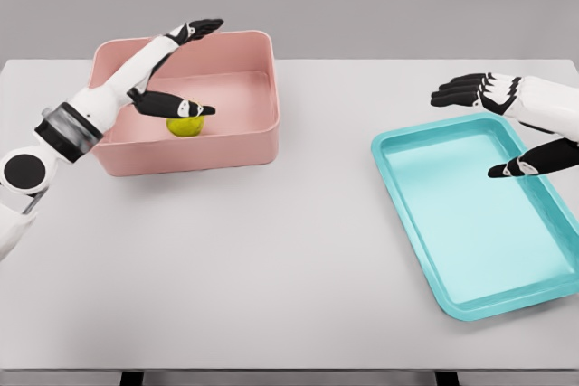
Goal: Put the tennis from the blue tray into the pink basket with both arms
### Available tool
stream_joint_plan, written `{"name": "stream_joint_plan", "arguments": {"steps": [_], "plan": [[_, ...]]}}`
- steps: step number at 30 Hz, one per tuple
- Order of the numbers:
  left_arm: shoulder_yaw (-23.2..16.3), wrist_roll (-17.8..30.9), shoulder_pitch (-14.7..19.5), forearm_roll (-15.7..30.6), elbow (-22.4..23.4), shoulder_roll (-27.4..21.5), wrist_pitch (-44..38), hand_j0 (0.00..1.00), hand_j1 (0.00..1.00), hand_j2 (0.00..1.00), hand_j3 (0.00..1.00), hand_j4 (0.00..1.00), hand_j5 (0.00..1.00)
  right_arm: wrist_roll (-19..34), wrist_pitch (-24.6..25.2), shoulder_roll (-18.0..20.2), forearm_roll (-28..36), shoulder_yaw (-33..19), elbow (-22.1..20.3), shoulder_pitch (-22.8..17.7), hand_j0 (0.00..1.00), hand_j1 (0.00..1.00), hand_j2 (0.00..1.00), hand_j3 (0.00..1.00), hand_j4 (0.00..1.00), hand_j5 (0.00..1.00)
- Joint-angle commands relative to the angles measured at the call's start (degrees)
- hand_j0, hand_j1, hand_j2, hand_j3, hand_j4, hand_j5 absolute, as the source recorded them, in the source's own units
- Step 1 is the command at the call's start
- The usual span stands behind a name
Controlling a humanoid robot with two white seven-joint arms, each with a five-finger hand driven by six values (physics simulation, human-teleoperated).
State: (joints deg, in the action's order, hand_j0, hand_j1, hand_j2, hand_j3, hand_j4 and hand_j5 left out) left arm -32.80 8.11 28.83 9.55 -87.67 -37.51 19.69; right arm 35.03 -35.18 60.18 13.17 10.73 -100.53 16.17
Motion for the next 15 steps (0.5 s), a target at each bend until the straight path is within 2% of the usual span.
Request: {"name": "stream_joint_plan", "arguments": {"steps": [1, 2, 5, 7, 10, 13, 15], "plan": [[2.03, -0.03, 0.0, 0.64, -3.56, -3.18, 11.84, 1.0, 1.0, 1.0, 1.0, 1.0, 1.0, -0.03, 0.18, 0.03, 0.45, -0.01, -0.01, 0.0, 1.0, 1.0, 1.0, 1.0, 1.0, 1.0], [5.1, -0.03, -4.13, 0.99, -4.17, -4.59, 15.31, 1.0, 1.0, 1.0, 1.0, 1.0, 1.0, -0.03, 0.18, 0.03, 0.45, -0.01, -0.01, 0.0, 1.0, 1.0, 1.0, 1.0, 1.0, 1.0], [10.2, -0.03, -11.95, 1.26, -4.09, -8.45, 15.31, 1.0, 1.0, 1.0, 1.0, 1.0, 1.0, -0.03, 0.18, 0.12, 0.45, -0.01, -0.01, 0.0, 1.0, 1.0, 1.0, 1.0, 1.0, 1.0], [12.32, -0.03, -15.38, 2.49, -3.73, -10.48, 15.31, 1.0, 1.0, 1.0, 1.0, 1.0, 1.0, -0.03, 0.18, 0.11, 0.45, -0.01, -0.01, -0.09, 1.0, 1.0, 1.0, 1.0, 1.0, 1.0], [12.67, -0.11, -18.81, 2.58, -3.73, -13.73, 15.31, 1.0, 1.0, 1.0, 1.0, 1.0, 1.0, -0.03, 0.18, 1.87, 0.45, -0.36, -0.1, -0.26, 1.0, 1.0, 1.0, 1.0, 1.0, 1.0], [15.74, -0.03, -21.18, 2.4, -3.73, -13.82, 15.31, 1.0, 1.0, 1.0, 1.0, 1.0, 1.0, -0.03, 0.18, 2.05, 0.45, -0.45, -0.01, -0.26, 1.0, 1.0, 1.0, 1.0, 1.0, 1.0], [16.01, -0.03, -21.62, 2.4, -3.73, -13.91, 15.31, 1.0, 1.0, 1.0, 1.0, 1.0, 1.0, -0.03, 0.18, 1.7, 0.45, -0.45, -0.01, -0.18, 1.0, 1.0, 1.0, 1.0, 1.0, 1.0]]}}
